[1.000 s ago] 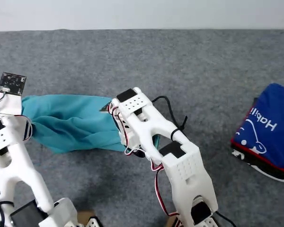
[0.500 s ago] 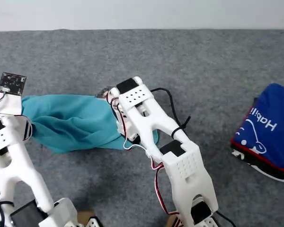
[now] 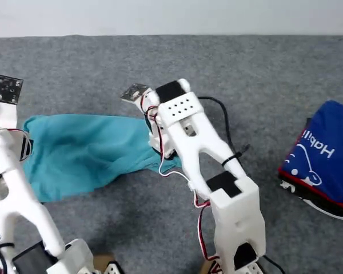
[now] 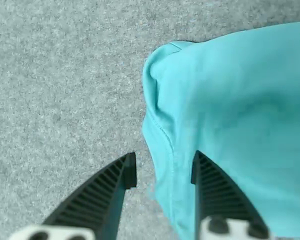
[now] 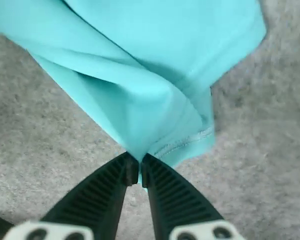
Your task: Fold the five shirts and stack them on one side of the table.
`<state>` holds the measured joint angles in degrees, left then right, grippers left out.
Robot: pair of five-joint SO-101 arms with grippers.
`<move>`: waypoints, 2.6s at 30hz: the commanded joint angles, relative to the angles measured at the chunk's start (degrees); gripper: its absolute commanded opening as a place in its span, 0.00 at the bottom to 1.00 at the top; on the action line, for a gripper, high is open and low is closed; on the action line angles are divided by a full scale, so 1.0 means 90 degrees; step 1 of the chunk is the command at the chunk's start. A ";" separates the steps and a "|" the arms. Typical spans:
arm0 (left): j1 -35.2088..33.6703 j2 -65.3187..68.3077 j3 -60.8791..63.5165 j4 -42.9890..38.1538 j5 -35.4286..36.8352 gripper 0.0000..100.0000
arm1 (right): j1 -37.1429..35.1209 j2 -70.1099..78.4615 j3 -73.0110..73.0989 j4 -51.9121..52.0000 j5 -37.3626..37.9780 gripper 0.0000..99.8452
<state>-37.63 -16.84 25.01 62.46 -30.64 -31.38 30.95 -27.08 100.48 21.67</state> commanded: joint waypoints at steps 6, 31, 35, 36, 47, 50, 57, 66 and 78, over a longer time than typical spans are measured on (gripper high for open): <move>0.0039 -0.0049 0.0171 0.0059 0.0029 0.18 | -0.0298 -0.0581 0.1241 0.0269 0.0039 0.19; 0.0400 -0.0029 0.0366 0.0059 0.0039 0.18 | -0.0474 0.1294 0.1358 -0.0640 0.0078 0.12; 0.0381 -0.0029 0.0366 0.0059 0.0029 0.18 | -0.0513 0.1372 0.1358 -0.0620 0.0078 0.01; 0.0381 -0.0029 0.0366 0.0059 0.0029 0.18 | -0.0513 0.1314 0.1358 -0.0571 0.0078 0.01; 0.0371 -0.0410 0.0054 0.0772 -0.0332 0.18 | -0.0220 -0.0503 0.1358 0.0161 0.0293 0.01; 0.0371 -0.0674 0.0044 0.1582 -0.1172 0.18 | 0.0122 -0.1236 0.1358 0.0181 0.0293 0.01; -0.0029 -0.0596 0.0591 0.2051 -0.2647 0.18 | 0.1040 -0.2339 0.1358 0.0122 0.0293 0.01; -0.0029 0.1670 0.1099 0.0156 -0.2862 0.18 | 0.1187 -0.2427 0.1250 0.0181 0.0215 0.01; 0.0850 0.5685 -0.4977 0.1114 -0.1299 0.18 | 0.1236 -0.2408 0.0869 0.0181 0.0117 0.01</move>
<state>-33.32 29.14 -0.04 69.93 -46.46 -21.45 12.40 -16.35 100.22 23.43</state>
